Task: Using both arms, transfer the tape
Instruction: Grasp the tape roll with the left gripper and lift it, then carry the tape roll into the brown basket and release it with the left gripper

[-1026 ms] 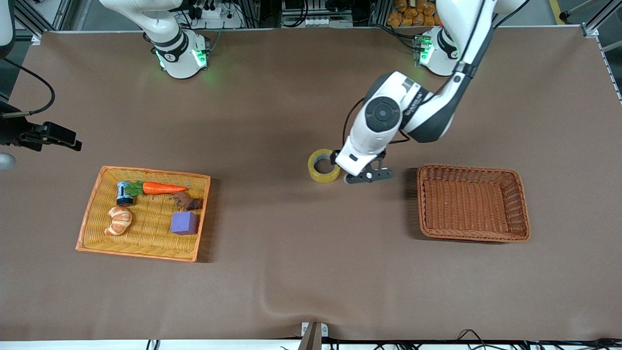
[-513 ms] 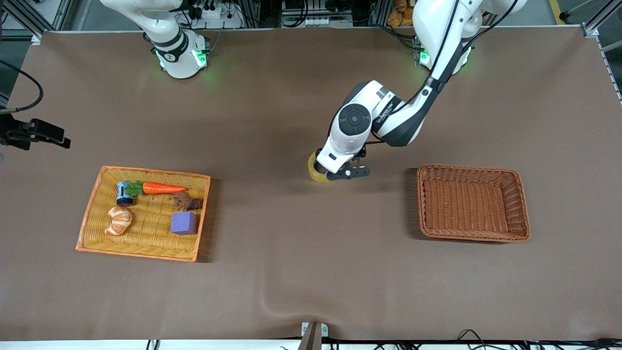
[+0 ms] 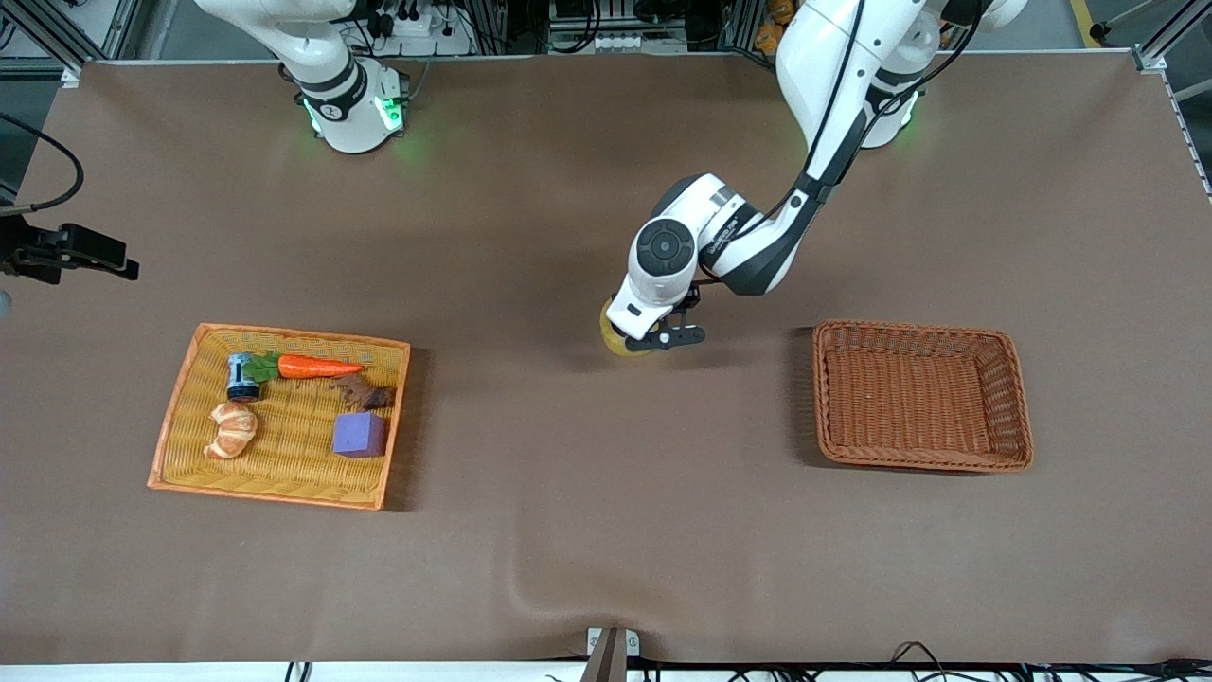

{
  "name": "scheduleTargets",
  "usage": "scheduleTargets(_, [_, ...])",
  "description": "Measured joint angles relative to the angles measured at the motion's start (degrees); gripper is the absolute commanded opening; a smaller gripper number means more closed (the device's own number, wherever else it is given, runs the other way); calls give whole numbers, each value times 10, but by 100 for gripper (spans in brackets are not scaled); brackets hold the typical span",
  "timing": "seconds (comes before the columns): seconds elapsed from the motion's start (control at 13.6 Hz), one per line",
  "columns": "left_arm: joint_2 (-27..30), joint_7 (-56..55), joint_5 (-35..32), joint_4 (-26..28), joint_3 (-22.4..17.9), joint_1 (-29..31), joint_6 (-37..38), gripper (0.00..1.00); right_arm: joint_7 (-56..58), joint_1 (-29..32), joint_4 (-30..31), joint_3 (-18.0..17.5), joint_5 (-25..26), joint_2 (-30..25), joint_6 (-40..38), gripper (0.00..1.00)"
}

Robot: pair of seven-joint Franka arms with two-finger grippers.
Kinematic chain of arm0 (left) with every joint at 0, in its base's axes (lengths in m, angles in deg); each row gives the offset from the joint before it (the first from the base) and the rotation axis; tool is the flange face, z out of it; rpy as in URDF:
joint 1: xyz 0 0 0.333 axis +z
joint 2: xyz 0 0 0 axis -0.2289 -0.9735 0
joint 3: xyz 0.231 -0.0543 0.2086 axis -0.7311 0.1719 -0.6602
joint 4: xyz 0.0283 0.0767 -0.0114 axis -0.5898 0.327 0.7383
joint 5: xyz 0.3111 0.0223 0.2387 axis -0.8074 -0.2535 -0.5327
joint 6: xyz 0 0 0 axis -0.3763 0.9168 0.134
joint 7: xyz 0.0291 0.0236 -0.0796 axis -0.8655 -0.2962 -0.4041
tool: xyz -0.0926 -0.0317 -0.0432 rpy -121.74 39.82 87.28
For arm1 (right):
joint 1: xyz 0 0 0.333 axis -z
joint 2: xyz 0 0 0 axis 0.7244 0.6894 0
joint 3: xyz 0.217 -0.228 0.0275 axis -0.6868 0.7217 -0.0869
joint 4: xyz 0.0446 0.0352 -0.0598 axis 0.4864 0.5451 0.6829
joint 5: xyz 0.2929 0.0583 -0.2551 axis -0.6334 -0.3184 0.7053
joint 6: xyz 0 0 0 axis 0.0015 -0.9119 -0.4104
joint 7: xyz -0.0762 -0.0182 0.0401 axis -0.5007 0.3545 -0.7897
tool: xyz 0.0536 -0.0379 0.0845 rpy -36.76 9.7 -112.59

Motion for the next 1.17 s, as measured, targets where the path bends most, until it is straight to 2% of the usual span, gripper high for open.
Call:
scheduleTargets(0.07, [-2, 0, 0, 0, 0, 1, -3, 31, 0, 0, 0, -2, 0, 0, 0, 100])
scheduleTargets(0.15, [-4, 0, 0, 0, -1, 1, -4, 3, 0, 0, -1, -4, 0, 0, 0, 100])
scheduleTargets(0.22, [-6, 0, -1, 0, -1, 2, -5, 0, 0, 0, -3, -6, 0, 0, 0, 100])
scheduleTargets(0.66, [-5, -1, -2, -4, -3, 5, -4, 0, 0, 0, -7, -5, 0, 0, -15, 100])
scheduleTargets(0.81, [16, -1, -3, -14, -6, 22, 32, 0, 0, 0, -8, -6, 0, 0, -20, 100])
scheduleTargets(0.95, [65, 26, -8, -22, -8, 63, 94, 0, 0, 0, -8, -6, 0, 0, -21, 100])
scheduleTargets(1.17, [142, 168, -11, -22, -9, 181, 177, 0, 0, 0, -9, -6, 0, 0, -21, 100])
